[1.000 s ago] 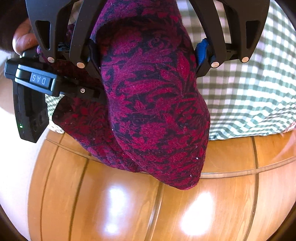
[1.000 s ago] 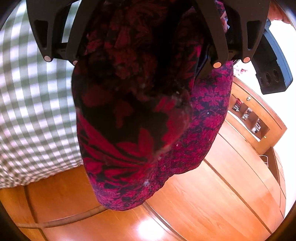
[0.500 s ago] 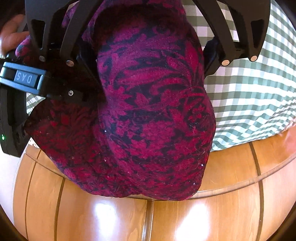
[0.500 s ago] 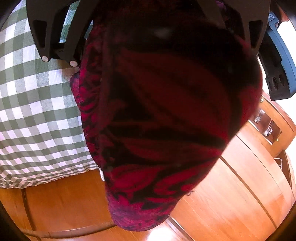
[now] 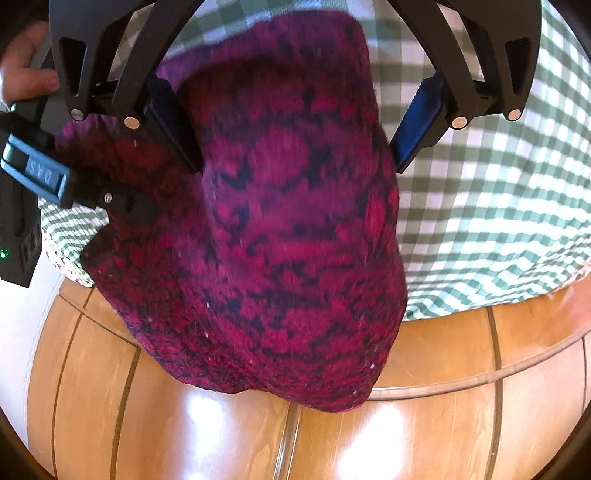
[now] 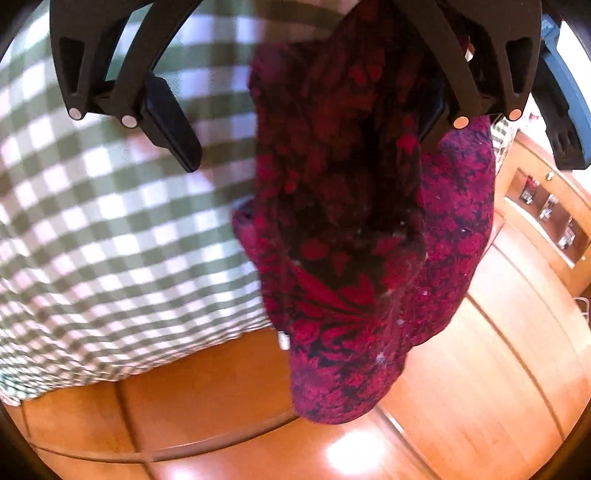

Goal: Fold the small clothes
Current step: 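Lower the folded sweater onto the bed and open both grippers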

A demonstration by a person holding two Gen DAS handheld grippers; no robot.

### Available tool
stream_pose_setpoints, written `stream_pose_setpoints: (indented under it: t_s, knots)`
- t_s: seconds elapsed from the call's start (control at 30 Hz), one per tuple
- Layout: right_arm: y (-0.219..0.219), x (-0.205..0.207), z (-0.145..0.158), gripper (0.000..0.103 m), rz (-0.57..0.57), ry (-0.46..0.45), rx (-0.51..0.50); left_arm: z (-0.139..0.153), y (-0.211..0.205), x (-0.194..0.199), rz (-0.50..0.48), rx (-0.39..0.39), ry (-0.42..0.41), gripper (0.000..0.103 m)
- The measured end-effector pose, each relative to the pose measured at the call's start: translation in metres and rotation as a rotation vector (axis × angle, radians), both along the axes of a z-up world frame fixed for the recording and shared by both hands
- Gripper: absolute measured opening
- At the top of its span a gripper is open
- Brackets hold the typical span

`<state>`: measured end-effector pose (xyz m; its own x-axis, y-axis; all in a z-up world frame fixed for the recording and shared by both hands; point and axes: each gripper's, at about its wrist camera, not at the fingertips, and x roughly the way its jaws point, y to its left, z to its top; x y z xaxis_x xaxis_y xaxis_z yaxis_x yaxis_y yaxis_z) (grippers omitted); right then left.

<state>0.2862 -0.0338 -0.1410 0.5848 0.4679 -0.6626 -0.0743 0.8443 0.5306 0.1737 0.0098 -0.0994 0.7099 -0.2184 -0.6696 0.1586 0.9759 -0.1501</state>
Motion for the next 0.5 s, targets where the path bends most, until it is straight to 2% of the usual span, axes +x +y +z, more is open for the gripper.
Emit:
stream_pose_setpoints:
  t_s: [0.1, 0.13, 0.2, 0.3, 0.43, 0.5]
  knots:
    - [-0.009, -0.016, 0.012, 0.101, -0.033, -0.023, -0.057, 0.005, 0.003, -0.014, 0.016, -0.006, -0.026, 0.099]
    - [-0.006, -0.018, 0.013, 0.101, -0.039, -0.026, -0.111, 0.004, 0.004, -0.016, 0.018, 0.0, -0.031, 0.099]
    - [-0.001, -0.019, 0.015, 0.101, -0.047, -0.027, -0.162, 0.001, 0.002, -0.017, 0.01, 0.015, -0.013, 0.099]
    - [0.007, -0.017, 0.012, 0.101, -0.051, -0.009, -0.135, -0.003, 0.003, -0.018, 0.021, 0.01, 0.015, 0.099]
    - [-0.02, -0.03, 0.014, 0.101, -0.052, 0.014, -0.028, 0.002, 0.007, -0.025, 0.05, -0.02, 0.052, 0.099]
    - [-0.02, -0.038, 0.022, 0.101, -0.045, -0.001, -0.026, 0.006, 0.007, -0.029, 0.067, -0.017, 0.06, 0.099]
